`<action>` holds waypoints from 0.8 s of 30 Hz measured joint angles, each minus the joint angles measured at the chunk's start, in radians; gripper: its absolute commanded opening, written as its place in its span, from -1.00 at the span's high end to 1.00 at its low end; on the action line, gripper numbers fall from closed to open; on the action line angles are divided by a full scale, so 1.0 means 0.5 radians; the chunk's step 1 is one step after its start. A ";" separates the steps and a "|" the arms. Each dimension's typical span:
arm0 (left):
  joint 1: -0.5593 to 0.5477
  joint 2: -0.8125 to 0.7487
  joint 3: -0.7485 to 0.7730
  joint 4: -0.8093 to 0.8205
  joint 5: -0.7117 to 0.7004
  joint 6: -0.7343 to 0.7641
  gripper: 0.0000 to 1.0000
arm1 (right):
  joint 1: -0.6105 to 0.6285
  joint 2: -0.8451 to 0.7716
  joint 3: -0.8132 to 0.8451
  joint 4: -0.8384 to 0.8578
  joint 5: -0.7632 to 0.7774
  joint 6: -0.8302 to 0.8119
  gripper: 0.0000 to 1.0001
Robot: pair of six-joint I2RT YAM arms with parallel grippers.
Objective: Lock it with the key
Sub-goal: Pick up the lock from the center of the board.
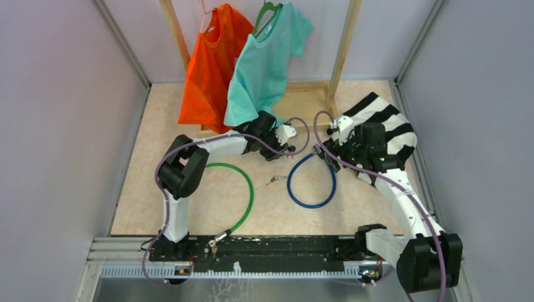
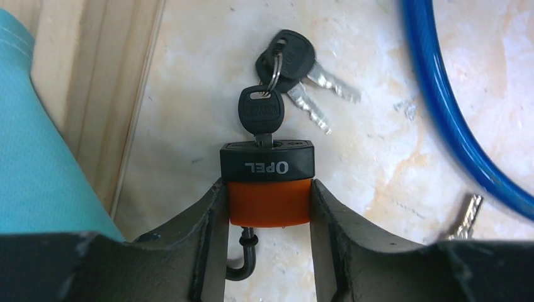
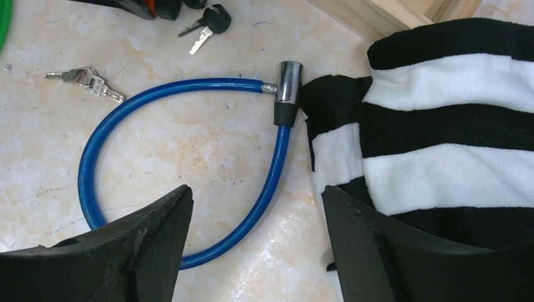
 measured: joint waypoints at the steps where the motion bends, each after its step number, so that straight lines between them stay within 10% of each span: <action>1: 0.001 -0.022 -0.021 -0.008 0.003 0.020 0.90 | 0.000 -0.008 -0.005 0.014 0.002 0.015 -0.55; 17: -0.002 -1.053 -0.421 -0.169 0.346 0.448 1.00 | 0.021 0.114 0.167 0.259 -0.684 0.240 -0.45; 24: -0.053 -1.356 -0.426 -0.367 0.489 0.566 1.00 | 0.339 0.214 0.276 0.449 -0.921 0.364 -0.71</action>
